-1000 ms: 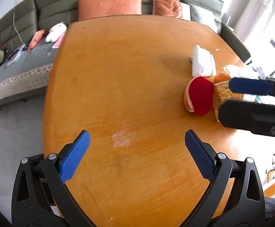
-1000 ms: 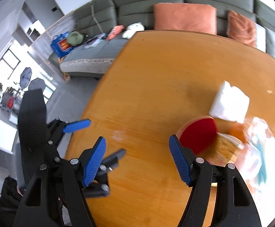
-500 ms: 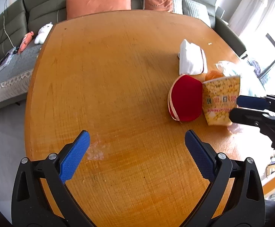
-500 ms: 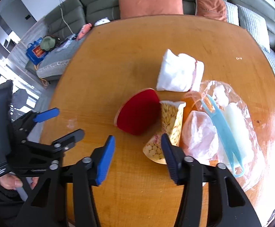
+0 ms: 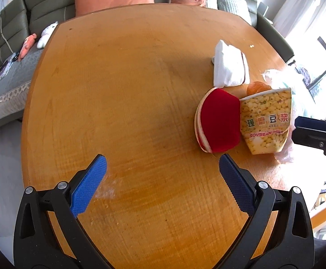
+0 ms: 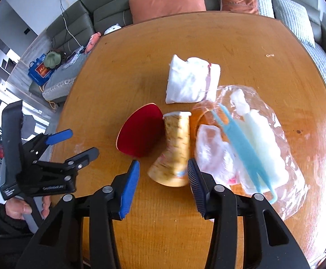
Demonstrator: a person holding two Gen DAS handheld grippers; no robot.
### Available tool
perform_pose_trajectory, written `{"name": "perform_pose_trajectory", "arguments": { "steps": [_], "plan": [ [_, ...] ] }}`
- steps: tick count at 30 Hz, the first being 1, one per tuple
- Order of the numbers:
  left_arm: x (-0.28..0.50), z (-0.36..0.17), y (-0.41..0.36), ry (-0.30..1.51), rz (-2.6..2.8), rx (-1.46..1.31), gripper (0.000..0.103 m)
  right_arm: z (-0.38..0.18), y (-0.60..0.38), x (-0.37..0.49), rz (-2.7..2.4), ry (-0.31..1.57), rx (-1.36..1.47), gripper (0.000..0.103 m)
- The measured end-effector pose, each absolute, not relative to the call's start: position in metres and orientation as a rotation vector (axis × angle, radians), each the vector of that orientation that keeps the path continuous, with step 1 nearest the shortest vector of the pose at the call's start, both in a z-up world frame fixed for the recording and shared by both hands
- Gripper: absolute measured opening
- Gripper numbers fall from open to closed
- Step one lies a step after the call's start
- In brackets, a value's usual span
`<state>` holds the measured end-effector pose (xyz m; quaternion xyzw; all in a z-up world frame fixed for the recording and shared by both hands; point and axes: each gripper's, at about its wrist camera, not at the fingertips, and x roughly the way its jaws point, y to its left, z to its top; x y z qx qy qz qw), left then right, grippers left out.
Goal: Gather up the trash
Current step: 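Grasp the red paddle with the left tool while the right tool grasps the soybean milk cup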
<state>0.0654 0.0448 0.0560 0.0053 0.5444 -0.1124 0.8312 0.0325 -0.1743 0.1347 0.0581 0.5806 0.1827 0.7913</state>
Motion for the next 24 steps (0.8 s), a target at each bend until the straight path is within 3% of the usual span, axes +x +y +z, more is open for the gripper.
{"name": "perform_pose_trajectory", "arguments": {
  "steps": [7, 19, 24],
  "plan": [
    [0.081, 0.048, 0.023, 1.180, -0.285, 0.066, 0.097, 0.125, -0.169, 0.046, 0.403, 1.263, 0.132, 0.046],
    [0.097, 0.039, 0.010, 1.216, -0.313, 0.101, 0.097, 0.118, -0.160, 0.073, 0.419, 1.234, 0.178, 0.024],
    [0.108, 0.039, 0.000, 1.215, -0.345, 0.098, 0.097, 0.144, -0.183, 0.076, 0.387, 1.140, 0.240, 0.022]
  ]
}}
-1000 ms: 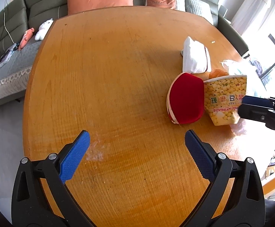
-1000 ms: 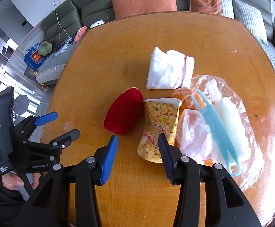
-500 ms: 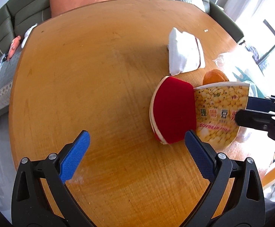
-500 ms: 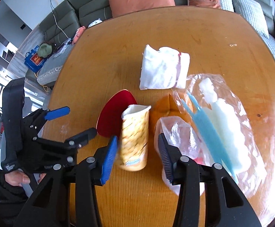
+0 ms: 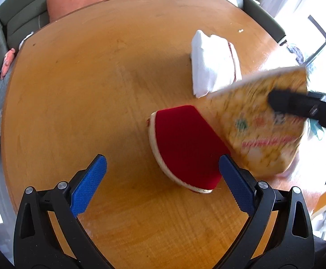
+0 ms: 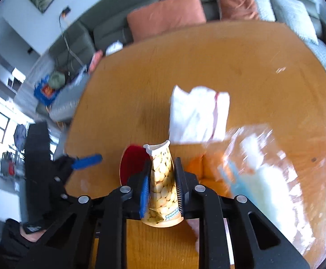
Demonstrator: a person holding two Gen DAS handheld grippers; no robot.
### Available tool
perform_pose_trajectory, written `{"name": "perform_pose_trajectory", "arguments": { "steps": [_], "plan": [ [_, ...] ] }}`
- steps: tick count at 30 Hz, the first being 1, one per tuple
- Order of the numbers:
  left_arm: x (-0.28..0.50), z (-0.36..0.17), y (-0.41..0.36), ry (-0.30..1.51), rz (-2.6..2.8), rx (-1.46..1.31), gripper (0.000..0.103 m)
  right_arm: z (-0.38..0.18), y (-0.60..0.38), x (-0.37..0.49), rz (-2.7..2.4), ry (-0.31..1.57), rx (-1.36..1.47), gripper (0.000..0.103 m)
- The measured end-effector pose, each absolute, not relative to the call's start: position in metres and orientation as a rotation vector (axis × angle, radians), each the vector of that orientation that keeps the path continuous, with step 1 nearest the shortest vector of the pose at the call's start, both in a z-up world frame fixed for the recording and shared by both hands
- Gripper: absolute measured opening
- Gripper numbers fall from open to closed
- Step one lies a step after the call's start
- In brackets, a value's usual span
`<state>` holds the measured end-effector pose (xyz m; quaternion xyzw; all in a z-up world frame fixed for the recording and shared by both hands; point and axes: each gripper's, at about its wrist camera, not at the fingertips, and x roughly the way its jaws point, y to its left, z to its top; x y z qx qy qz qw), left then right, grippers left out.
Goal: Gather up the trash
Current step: 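Grasp the red paddle with the left tool while the right tool grasps the soybean milk cup, then carry the paddle and cup over the black bin and open both tools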
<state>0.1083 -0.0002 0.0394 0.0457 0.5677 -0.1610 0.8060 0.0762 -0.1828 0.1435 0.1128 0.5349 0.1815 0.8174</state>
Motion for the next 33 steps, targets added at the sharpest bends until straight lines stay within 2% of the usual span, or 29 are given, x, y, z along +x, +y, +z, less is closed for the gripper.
{"name": "perform_pose_trajectory", "arguments": {
  "steps": [10, 14, 16, 17, 33],
  "plan": [
    [0.127, 0.032, -0.023, 1.265, -0.357, 0.020, 0.097, 0.152, -0.204, 0.082, 0.329, 1.107, 0.263, 0.022],
    [0.128, 0.034, -0.029, 1.225, -0.338, -0.003, 0.096, 0.155, -0.204, 0.088, 0.313, 1.100, 0.275, 0.022],
    [0.128, 0.036, -0.031, 1.200, -0.347, 0.007, 0.080, 0.156, -0.203, 0.088, 0.312, 1.099, 0.274, 0.022],
    [0.129, 0.034, -0.032, 1.211, -0.350, 0.020, 0.050, 0.156, -0.204, 0.088, 0.314, 1.101, 0.277, 0.022],
    [0.079, 0.051, 0.035, 1.191, -0.309, -0.068, 0.050, 0.175, -0.139, 0.069, 0.435, 1.092, 0.209, 0.022]
  ]
}}
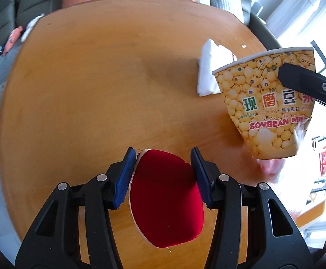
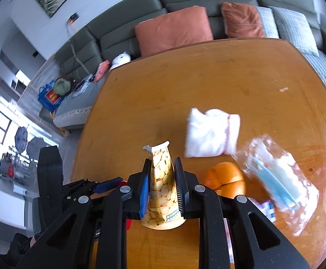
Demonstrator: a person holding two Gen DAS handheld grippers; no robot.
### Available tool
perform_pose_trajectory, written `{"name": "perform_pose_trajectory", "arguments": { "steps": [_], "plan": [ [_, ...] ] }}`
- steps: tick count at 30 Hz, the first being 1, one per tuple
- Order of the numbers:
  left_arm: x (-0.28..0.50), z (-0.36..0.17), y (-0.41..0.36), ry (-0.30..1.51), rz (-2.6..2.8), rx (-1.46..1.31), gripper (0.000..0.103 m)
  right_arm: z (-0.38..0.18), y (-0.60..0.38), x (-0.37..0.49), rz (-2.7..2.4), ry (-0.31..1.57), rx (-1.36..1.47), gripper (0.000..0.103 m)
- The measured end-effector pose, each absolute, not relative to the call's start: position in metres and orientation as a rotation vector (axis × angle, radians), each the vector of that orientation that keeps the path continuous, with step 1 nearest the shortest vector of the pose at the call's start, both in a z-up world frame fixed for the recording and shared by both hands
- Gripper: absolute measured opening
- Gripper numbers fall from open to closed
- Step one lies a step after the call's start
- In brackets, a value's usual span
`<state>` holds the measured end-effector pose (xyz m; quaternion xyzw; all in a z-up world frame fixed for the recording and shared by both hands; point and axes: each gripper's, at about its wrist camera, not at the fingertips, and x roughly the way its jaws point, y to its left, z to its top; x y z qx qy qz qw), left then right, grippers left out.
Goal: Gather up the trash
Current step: 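Carry the paddle and cup over the black bin and open both tools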
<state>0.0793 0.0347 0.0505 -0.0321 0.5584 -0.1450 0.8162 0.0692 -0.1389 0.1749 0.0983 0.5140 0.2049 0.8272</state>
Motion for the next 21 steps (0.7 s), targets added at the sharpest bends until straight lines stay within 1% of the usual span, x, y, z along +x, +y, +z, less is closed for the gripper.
{"name": "perform_pose_trajectory", "arguments": {
  "steps": [9, 16, 21],
  "plan": [
    [0.041, 0.070, 0.105, 1.135, -0.187, -0.145, 0.050, 0.186, -0.065, 0.051, 0.551, 1.090, 0.130, 0.022],
    [0.000, 0.072, 0.180, 1.111, -0.081, -0.223, 0.051, 0.187, 0.003, 0.037, 0.643, 1.109, 0.063, 0.022],
    [-0.023, 0.075, 0.217, 1.090, -0.015, -0.272, 0.051, 0.187, 0.055, 0.026, 0.712, 1.123, 0.014, 0.022]
  ]
}}
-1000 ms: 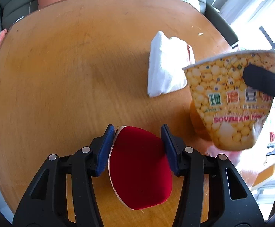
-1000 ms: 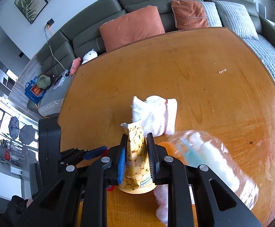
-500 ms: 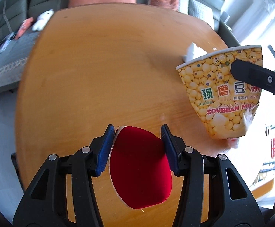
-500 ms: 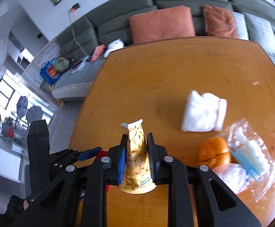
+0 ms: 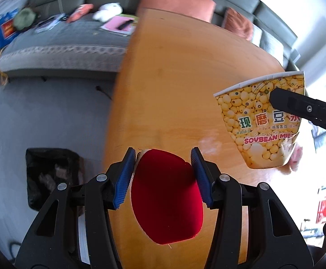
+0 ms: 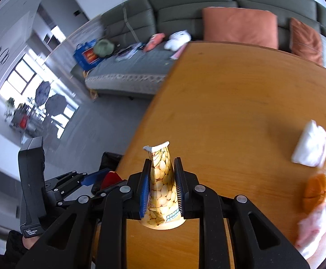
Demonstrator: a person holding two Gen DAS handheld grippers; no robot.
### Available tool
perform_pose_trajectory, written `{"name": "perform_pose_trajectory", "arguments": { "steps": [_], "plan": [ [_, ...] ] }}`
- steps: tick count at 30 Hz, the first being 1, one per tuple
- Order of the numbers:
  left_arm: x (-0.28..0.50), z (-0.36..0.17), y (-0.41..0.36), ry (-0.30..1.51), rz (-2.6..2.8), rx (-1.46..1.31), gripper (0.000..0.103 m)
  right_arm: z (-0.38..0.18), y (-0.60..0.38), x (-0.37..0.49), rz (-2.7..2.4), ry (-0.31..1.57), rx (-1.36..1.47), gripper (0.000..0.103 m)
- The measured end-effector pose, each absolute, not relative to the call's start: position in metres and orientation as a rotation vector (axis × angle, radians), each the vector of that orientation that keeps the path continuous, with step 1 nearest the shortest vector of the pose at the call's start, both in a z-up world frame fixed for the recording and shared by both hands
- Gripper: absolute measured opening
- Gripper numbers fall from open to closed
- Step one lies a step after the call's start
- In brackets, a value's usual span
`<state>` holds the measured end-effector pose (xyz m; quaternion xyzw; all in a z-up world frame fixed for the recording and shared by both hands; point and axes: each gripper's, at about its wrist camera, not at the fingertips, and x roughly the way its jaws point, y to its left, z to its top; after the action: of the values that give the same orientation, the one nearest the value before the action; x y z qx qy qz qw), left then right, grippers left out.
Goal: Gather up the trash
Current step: 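Carry the paddle and cup over the black bin and open both tools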
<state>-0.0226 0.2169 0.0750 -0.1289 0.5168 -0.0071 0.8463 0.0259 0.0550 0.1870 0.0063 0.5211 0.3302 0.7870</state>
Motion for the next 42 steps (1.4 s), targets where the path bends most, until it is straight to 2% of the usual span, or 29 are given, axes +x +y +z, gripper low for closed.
{"name": "perform_pose_trajectory", "arguments": {
  "steps": [17, 30, 40, 42],
  "plan": [
    [-0.114, 0.074, 0.355, 1.045, 0.245, -0.441, 0.051, 0.178, 0.238, -0.027, 0.987, 1.159, -0.173, 0.022],
    [-0.187, 0.051, 0.445, 1.040, 0.469, -0.570, 0.051, 0.160, 0.348, -0.077, 1.143, 1.176, -0.331, 0.022],
    [-0.202, 0.035, 0.503, 1.028, 0.558, -0.609, 0.051, 0.146, 0.430, -0.087, 1.232, 1.178, -0.390, 0.022],
    [-0.202, 0.032, 0.516, 1.043, 0.578, -0.621, 0.051, 0.141, 0.453, -0.091, 1.222, 1.166, -0.466, 0.027]
  ]
}}
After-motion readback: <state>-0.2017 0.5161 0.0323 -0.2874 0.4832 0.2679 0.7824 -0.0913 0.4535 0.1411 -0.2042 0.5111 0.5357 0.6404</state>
